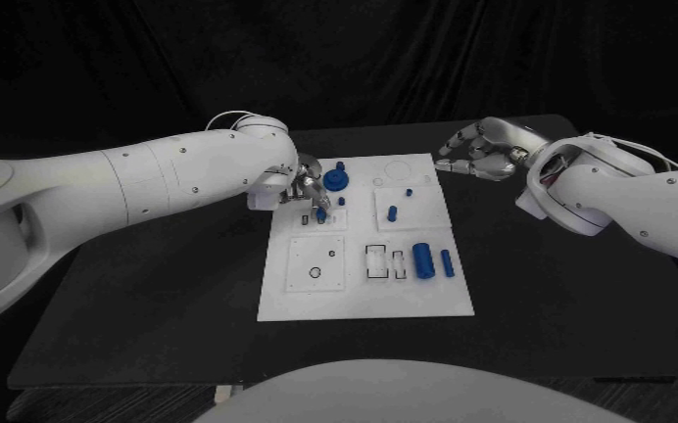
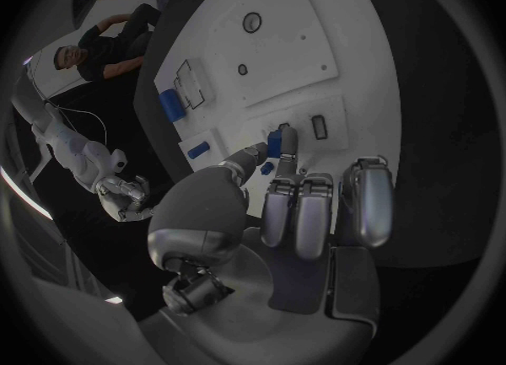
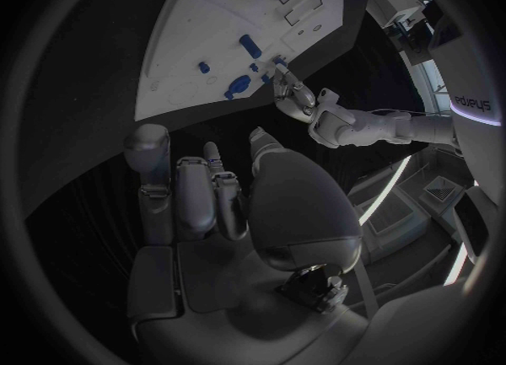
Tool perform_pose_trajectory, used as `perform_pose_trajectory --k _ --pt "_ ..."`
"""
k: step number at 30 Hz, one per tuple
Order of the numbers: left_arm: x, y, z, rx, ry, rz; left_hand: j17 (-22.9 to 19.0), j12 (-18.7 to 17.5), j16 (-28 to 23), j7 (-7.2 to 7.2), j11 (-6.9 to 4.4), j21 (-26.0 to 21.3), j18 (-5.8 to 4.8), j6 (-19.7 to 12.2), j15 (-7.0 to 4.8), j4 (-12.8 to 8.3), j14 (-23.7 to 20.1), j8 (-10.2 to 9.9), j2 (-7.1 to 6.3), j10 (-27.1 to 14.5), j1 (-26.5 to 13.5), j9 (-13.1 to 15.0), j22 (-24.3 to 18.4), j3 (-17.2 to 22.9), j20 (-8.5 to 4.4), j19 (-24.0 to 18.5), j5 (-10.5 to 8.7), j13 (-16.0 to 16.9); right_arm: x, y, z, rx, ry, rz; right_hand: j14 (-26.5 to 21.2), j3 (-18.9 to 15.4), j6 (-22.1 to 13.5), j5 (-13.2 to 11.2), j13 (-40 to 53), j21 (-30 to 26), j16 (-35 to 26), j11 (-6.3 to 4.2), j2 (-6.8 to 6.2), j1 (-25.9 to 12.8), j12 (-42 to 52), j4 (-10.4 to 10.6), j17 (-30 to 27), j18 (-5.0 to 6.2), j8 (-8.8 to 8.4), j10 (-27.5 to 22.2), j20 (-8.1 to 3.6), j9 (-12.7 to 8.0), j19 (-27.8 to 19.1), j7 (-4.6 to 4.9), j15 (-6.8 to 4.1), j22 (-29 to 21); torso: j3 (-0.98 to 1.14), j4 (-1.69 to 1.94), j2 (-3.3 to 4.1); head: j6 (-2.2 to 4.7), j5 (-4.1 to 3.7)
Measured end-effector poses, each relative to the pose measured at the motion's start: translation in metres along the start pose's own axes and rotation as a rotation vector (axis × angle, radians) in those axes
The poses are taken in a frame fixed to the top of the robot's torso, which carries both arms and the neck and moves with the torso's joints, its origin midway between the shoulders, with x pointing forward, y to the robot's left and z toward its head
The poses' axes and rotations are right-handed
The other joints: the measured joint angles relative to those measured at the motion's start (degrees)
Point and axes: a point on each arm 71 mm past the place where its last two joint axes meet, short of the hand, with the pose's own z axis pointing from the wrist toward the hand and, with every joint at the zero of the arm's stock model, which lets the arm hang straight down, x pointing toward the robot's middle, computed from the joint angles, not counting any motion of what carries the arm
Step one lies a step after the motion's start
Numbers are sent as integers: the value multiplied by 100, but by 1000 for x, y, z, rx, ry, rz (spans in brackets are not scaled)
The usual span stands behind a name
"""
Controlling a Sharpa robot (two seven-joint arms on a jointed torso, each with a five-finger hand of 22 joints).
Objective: Assemble the parts on the task board
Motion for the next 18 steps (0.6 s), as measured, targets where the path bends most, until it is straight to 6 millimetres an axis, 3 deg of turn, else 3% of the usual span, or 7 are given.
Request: perform_pose_trajectory --k 18 --pt "2 7 -4 -20 -21 -17 -1 0 0 10 0 -24 0 -7 0 76 0 -61 7 0 -189 44 0 125 0 0 -34 0 1 -4 -4 18 25 2 0 0 0 0 0 -144 -77 10 22 23 -32 0 -88 0 -22 -50 -1 -22 -41 0 0 -1 -7 -14 9 0 78"
